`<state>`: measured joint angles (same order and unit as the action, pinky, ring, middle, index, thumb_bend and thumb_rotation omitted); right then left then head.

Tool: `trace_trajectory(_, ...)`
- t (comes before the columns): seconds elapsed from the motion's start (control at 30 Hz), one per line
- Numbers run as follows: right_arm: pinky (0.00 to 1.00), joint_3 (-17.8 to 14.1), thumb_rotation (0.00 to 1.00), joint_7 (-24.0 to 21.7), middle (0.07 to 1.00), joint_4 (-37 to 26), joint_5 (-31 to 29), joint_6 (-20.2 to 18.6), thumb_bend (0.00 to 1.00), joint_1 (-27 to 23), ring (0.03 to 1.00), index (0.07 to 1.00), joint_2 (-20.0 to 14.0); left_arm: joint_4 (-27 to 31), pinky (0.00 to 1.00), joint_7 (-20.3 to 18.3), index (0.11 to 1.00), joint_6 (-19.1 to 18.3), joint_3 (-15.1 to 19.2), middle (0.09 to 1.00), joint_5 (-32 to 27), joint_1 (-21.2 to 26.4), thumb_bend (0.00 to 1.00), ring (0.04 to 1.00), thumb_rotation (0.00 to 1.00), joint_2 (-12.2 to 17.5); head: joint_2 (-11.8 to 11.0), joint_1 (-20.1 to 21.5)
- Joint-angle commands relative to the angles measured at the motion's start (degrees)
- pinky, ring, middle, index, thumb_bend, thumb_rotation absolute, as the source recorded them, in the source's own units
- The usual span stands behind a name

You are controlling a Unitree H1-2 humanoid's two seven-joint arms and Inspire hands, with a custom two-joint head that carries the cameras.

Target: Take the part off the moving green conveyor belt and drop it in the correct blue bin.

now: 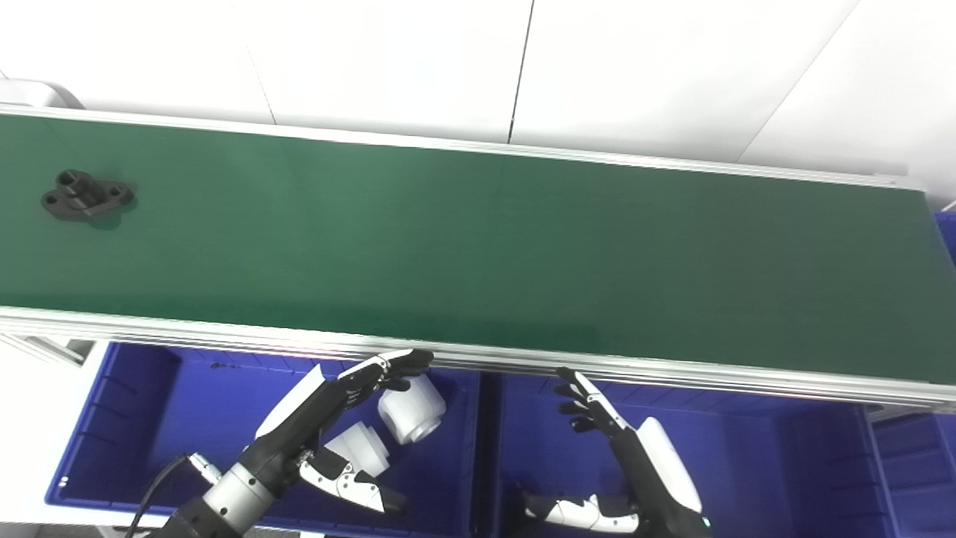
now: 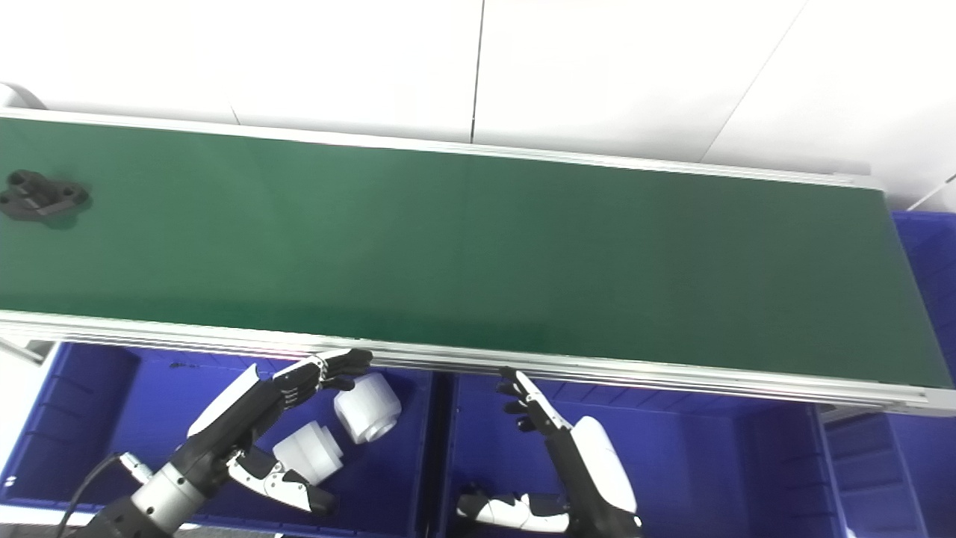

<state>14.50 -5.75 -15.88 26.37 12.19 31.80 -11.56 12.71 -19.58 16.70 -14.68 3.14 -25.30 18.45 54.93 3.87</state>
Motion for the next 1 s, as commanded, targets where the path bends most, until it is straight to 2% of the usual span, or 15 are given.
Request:
trace_trajectory(0.0,0.72,-0.52,0.49,0.74,0.876,-0.72,-1.62,2.46,0.89,0.44,0.803,0.940,-0.77,1.14,0.80,0.60,0.849,-0.09,-0.44,0.872,0.31,-0.34,0.88,0.853,0.28,-0.94,-0.19,-1.28)
trace_trajectory(0.07,0.72,-0.76,0.49,0.70,0.877,-0.98,-1.83,1.93,0.89,0.65,0.806,0.937,-1.15,0.80,0.77,0.67,0.847,0.33,-0.65,0.869,0.66,-0.23,0.88,0.840,0.27,-1.50,-0.35,-2.06)
trace_trajectory(0.27,0.74,-1.35,0.52,1.63,0.874,-1.34,0.21,2.10,0.90,1.19,0.819,0.934,-1.78,0.74,0.80,0.74,0.849,0.20,-0.80,0.872,1.56,-0.24,0.87,0.851,0.26,-2.38,-0.55,-3.99)
trace_trajectory(0.6,0.76,-1.34,0.52,2.33,0.873,0.06,-0.72,3.13,0.89,0.99,0.825,0.931,-2.08,0.08,0.79,1.08,0.847,0.94,-0.84,0.871,2.43,-0.12,0.87,0.852,0.26,-2.78,-0.99,-3.91)
trace_trajectory(0.67,0.75,-1.31,0.52,2.72,0.870,0.53,-0.59,3.56,0.89,0.99,0.820,0.929,-2.07,-0.12,0.80,1.08,0.847,1.06,-0.91,0.873,2.44,-0.22,0.87,0.855,0.26,-2.80,-1.77,-5.19)
trace_trajectory(0.8,0.74,-1.82,0.51,3.43,0.872,3.00,-1.22,6.07,0.88,1.06,0.816,0.937,-3.41,-2.31,0.80,1.75,0.838,2.98,-1.67,0.872,3.17,-0.42,0.88,0.854,0.25,-4.04,-6.65,-15.80)
trace_trajectory(0.93,0.75,-2.88,0.48,4.41,0.881,7.23,-3.19,10.59,0.87,1.01,0.833,0.944,-4.90,-5.21,0.83,2.85,0.840,5.38,-3.02,0.876,5.66,-0.30,0.88,0.868,0.25,-5.44,-12.14,-23.85)
trace_trajectory(0.97,0.75,-3.07,0.47,4.73,0.882,8.28,-3.37,11.67,0.87,0.87,0.832,0.945,-5.11,-5.84,0.83,3.04,0.842,5.78,-3.23,0.878,6.13,-0.25,0.88,0.871,0.24,-5.67,-12.49,-24.30)
